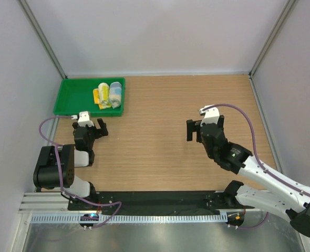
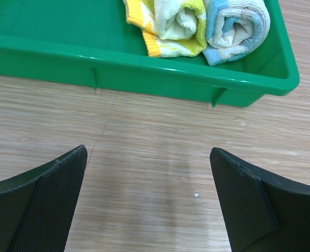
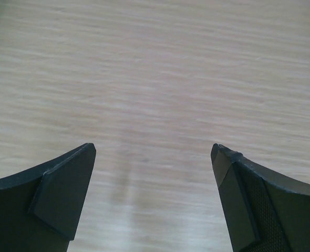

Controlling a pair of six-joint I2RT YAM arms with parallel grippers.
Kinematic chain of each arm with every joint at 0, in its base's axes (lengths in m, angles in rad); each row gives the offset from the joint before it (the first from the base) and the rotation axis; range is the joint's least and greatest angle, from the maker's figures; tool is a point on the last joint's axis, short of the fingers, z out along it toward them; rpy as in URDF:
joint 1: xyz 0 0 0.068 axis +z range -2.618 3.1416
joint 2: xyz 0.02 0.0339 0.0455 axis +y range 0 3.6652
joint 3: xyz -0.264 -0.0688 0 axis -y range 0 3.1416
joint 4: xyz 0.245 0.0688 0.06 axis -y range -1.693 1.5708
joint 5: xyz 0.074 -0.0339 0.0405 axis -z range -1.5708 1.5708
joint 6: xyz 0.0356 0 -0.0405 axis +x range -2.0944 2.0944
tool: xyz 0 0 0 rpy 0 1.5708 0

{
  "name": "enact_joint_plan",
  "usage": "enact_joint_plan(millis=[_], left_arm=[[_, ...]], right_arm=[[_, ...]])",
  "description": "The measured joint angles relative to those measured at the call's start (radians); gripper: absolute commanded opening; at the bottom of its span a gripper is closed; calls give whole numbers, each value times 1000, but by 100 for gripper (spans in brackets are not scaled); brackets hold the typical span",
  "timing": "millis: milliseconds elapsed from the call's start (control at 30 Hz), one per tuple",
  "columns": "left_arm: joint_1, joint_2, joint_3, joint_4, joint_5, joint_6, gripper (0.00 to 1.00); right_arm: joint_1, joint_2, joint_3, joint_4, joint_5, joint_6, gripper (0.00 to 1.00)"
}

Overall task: Roll the towels
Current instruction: Place the rolled towel into the container

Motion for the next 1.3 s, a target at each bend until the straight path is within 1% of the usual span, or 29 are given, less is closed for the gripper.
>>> enact_joint_plan(millis=[133, 267, 433, 600, 733, 800, 900, 1000, 1167, 1200, 1300], left_arm=[[-3, 0, 9, -3, 16, 6, 100], [-6, 0, 16, -5, 23, 15, 100], [-8, 0, 17, -8, 24, 21, 100], [-8, 0, 17, -9, 24, 21, 100], [-8, 0, 17, -10, 24, 21, 100], [-8, 0, 17, -10, 24, 21, 100], [-8, 0, 18, -10, 24, 21, 100], [-8, 0, 18, -10, 24, 21, 100], [-8, 0, 18, -10, 24, 21, 100], [-8, 0, 18, -10, 24, 21, 100], [-8, 0, 18, -10, 24, 21, 100]], right_arm=[[-55, -37, -120, 121, 105, -124, 100], [-202, -42, -230, 226, 122, -187, 100], [-370, -15, -347, 397, 115, -214, 100], [-530, 138, -441, 580, 32, -206, 100], [-607, 257, -499, 703, -42, -187, 100], [-616, 292, -505, 759, -79, -187, 100], [-644, 343, -505, 888, -152, -187, 100], [-711, 388, -505, 987, -246, -180, 100], [-834, 495, -502, 1122, -400, -132, 100], [-847, 528, -500, 1159, -426, -126, 100], [-855, 604, -487, 1196, -515, -126, 100]])
